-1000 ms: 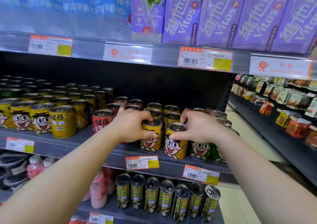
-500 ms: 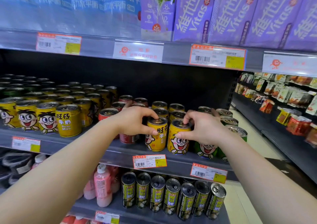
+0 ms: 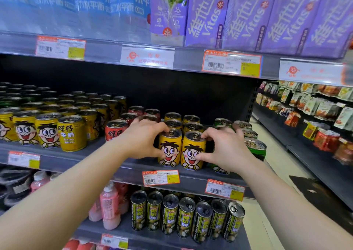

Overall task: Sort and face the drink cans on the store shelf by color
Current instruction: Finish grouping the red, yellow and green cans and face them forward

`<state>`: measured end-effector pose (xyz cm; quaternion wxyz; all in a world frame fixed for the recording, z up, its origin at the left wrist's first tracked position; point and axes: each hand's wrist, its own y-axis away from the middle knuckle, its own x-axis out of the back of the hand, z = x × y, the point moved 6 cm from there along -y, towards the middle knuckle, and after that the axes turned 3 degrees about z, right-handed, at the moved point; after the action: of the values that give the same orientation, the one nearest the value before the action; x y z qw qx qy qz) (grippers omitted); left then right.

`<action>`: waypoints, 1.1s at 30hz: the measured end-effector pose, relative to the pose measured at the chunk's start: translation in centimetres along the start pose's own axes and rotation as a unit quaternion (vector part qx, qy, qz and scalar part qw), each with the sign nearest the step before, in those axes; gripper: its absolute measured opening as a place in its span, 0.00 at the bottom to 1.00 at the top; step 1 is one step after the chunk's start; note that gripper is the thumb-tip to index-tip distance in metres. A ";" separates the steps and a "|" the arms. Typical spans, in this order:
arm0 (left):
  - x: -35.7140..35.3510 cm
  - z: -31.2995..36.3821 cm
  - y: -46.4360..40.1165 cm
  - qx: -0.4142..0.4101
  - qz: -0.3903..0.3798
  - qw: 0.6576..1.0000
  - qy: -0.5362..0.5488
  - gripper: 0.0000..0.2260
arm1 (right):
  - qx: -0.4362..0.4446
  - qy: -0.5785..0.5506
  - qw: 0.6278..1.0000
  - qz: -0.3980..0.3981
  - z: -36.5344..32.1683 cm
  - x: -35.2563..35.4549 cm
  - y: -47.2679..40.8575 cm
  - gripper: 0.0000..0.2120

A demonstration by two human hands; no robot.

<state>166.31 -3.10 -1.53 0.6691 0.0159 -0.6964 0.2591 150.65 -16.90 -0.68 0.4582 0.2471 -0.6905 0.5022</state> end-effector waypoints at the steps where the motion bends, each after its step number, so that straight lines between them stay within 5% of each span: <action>1: -0.1 0.0 0.1 -0.007 0.015 1.000 0.007 0.32 | 0.002 -0.005 1.000 -0.003 0.2 -0.2 0.0 0.25; 14: 0.1 0.0 1.4 -0.013 0.083 0.996 0.037 0.35 | 0.015 -0.051 0.998 0.021 0.8 -0.2 0.4 0.25; 18: 2.2 -3.4 3.1 0.006 0.122 0.992 0.040 0.33 | 0.004 -0.091 0.996 0.005 0.6 0.5 0.3 0.26; 22: 4.5 -8.0 4.4 0.043 0.152 0.985 0.069 0.29 | -0.016 -0.103 0.992 0.072 -1.4 1.7 -0.9 0.23; 28: 2.5 -12.9 3.5 0.030 0.058 0.993 0.102 0.33 | -0.008 -0.084 0.993 0.086 -9.3 -1.0 -3.2 0.21; 33: 0.9 -14.0 2.6 -0.011 0.025 0.995 0.097 0.37 | -0.014 0.001 1.000 0.006 -13.5 -2.8 -4.4 0.28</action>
<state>178.21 4.76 -1.97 0.7269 -0.0340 -0.6311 0.2687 160.64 -6.45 -0.12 0.4594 0.2362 -0.6984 0.4953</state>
